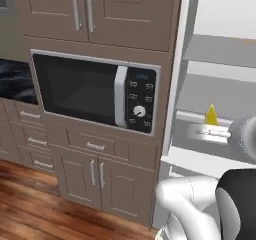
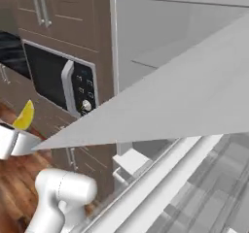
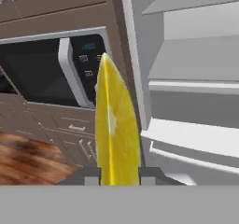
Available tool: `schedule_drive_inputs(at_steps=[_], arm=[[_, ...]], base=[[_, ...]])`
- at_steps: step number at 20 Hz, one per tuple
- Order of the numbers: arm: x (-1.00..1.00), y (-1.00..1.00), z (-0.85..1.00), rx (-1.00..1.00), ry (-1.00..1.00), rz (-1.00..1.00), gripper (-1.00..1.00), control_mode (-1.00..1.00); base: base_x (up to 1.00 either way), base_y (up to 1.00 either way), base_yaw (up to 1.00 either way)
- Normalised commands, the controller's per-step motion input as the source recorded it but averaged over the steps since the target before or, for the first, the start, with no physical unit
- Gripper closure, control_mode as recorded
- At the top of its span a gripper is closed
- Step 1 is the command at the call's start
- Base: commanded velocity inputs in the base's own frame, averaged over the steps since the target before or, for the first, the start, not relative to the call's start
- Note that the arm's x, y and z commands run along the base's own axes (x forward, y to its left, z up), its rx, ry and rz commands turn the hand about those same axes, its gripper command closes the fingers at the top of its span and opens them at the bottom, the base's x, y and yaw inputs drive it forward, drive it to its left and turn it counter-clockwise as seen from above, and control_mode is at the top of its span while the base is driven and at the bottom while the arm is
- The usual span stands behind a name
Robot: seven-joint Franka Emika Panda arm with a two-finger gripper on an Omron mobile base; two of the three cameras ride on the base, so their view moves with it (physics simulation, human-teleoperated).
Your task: Take the lemon wedge from the fridge and place it on the plate with fish on the dining counter.
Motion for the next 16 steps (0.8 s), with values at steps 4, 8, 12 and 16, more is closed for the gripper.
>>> schedule_drive_inputs(at_steps=[4, 8, 12, 16], arm=[[0.0, 0.0, 0.0, 0.0, 0.0, 0.0, 1.0, 1.0], [0.0, 0.0, 0.0, 0.0, 0.0, 0.0, 1.0, 1.0], [0.0, 0.0, 0.0, 0.0, 0.0, 0.0, 1.0, 1.0], [0.0, 0.0, 0.0, 0.0, 0.0, 0.0, 1.0, 1.0]], base=[[0.0, 0.03, 0.99], [0.0, 0.08, 0.97], [0.0, 0.11, 0.95], [0.0, 0.05, 0.95]])
